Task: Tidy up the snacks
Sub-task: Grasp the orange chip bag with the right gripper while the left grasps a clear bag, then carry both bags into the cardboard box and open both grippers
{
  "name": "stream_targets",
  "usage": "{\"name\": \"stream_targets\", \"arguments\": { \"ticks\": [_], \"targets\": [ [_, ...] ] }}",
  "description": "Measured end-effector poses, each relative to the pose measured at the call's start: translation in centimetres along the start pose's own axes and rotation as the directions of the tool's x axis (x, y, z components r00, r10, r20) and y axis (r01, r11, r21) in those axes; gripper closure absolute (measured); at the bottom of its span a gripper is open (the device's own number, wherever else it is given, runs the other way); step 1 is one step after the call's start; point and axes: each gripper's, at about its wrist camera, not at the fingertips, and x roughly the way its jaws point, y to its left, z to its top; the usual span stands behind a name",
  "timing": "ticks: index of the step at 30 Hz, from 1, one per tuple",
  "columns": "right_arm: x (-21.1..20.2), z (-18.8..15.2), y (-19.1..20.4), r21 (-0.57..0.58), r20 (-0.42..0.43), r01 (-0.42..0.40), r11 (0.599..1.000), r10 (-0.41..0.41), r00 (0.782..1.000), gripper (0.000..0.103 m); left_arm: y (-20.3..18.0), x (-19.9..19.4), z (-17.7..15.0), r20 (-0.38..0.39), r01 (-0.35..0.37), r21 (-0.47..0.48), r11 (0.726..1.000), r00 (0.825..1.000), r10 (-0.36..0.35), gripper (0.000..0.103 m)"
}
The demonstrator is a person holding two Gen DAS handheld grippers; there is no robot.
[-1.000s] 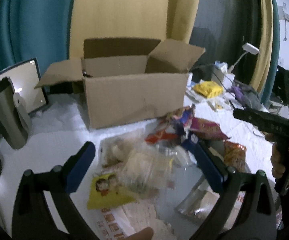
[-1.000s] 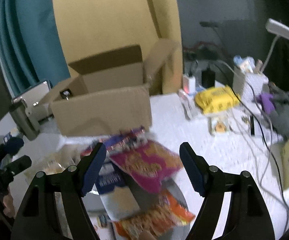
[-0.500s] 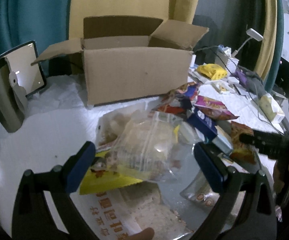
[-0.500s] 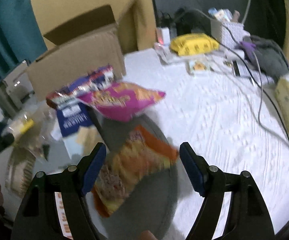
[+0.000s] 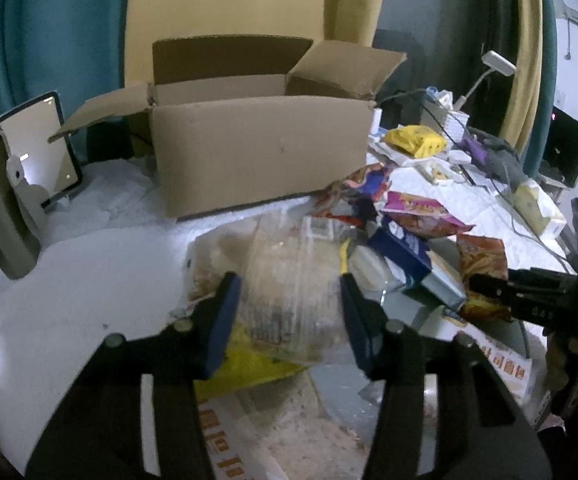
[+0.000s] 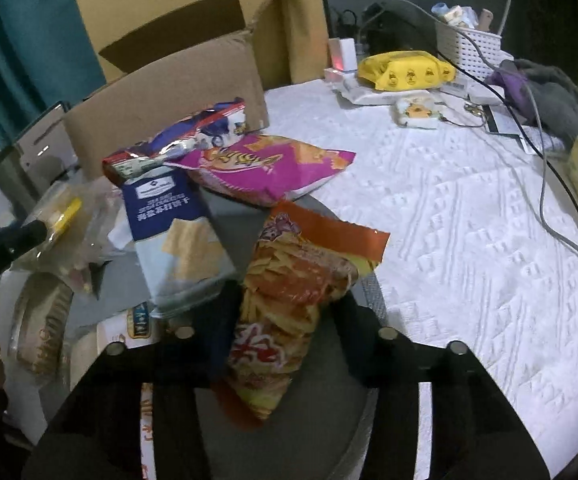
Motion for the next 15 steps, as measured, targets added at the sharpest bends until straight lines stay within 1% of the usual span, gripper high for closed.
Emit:
{"name": "stream_targets", "arguments": {
  "ticks": [4, 9, 15],
  "targets": [
    [-0.8, 0.0, 0.1, -0.016, 0.010, -0.001, 1.000, 0.001, 1.000, 0.069, -0.1, -0.9, 0.1, 0.017, 0.014, -0.005, 1.000, 1.000, -0.014, 0.053],
    [-2.5, 0.7, -0.5, -0.011, 0.044, -0.004, 1.000, 0.005, 0.999, 0.070, -0.4, -2.5, 0.8, 0.053, 0.024, -0.011, 1.000, 0.998, -0.024, 0.053],
    [-4.9, 2.0, -0.3, -0.017, 0.101, -0.026, 1.000, 0.028, 0.994, 0.071, -0.4, -3.8, 2.2, 0.094, 0.033, -0.016, 0.999, 0.995, -0.031, 0.053]
  ]
}}
